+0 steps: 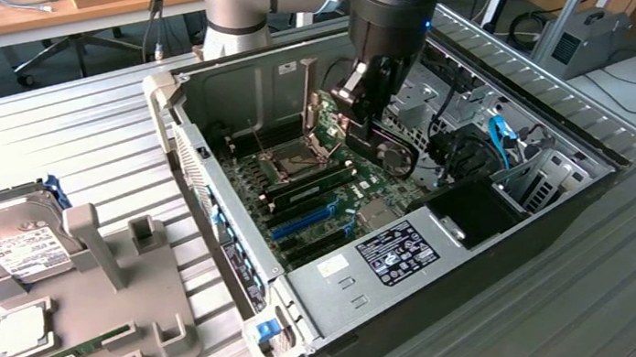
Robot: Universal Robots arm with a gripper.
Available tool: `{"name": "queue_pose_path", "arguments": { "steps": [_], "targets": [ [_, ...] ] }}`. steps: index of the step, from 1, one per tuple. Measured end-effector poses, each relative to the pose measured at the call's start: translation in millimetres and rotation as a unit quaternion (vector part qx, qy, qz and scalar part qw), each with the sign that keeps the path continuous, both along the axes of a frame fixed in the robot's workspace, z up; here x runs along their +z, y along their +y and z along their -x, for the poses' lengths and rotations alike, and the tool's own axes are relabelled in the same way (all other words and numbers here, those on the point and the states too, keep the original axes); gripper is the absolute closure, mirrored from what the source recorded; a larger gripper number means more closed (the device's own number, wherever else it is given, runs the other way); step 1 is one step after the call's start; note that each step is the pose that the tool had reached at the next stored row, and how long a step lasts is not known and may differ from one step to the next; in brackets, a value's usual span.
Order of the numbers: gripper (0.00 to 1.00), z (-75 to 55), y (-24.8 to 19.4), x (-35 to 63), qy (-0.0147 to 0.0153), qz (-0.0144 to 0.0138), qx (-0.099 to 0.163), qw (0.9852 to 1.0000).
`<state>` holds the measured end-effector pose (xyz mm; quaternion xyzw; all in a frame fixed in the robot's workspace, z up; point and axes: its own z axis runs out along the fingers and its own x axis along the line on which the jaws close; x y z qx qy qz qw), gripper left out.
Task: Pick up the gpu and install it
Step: 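Insert the gpu into the slot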
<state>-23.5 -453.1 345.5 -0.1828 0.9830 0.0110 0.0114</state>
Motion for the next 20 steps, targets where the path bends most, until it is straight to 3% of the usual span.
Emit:
{"name": "queue_pose_path", "arguments": {
  "steps": [20],
  "targets": [
    [0.74,0.0,0.0,0.0,0.0000,0.0000,0.031,0.9995]
  ]
}}
